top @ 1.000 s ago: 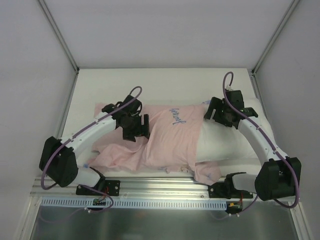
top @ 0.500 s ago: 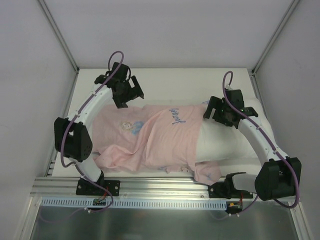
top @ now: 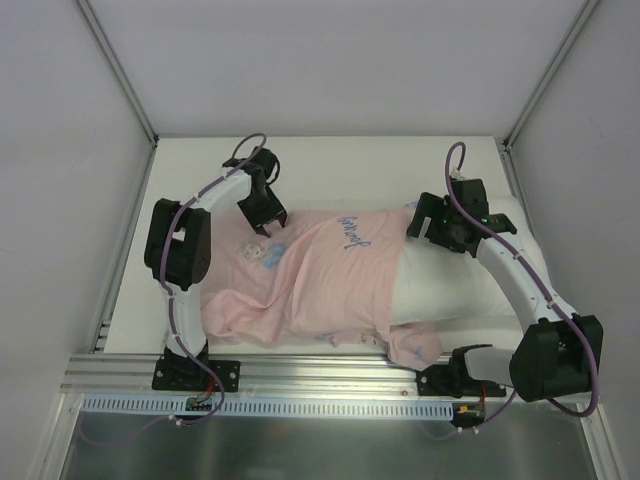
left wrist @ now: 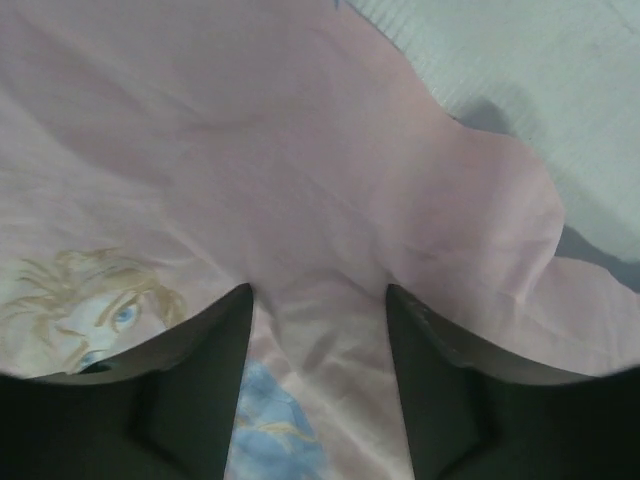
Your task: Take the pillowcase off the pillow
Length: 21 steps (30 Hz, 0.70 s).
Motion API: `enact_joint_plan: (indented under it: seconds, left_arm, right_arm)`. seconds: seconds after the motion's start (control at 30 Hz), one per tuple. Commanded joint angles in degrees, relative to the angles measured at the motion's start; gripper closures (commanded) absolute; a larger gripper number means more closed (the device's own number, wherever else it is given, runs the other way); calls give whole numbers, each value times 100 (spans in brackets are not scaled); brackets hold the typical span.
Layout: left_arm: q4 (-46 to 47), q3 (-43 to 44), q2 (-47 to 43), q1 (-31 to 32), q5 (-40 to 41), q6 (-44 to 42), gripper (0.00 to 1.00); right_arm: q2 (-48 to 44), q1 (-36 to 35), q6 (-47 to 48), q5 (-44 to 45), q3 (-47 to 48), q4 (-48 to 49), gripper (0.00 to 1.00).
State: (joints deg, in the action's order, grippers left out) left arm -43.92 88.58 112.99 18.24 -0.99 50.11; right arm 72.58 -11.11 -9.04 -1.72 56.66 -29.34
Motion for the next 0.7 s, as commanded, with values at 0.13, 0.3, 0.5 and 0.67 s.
enact_joint_plan:
  seconds: [0.13,0.3,0.5,0.67]
  left_arm:
    - [-125,231,93,312,-103,-352,99]
    - [-125,-147,-663,110,265,-396,100]
    - [-99,-692,-1718,-320,381,-370,100]
    - [41,-754,-2079,-347,109,-484,100]
  right_arm:
    - [-24,-40,-1,4,-147,-748,5]
    - [-296,-5,104,380,-42,-985,3]
    - [-981,162,455,585,283,-1354,4]
    - [-842,162,877,655,784,-1855,4]
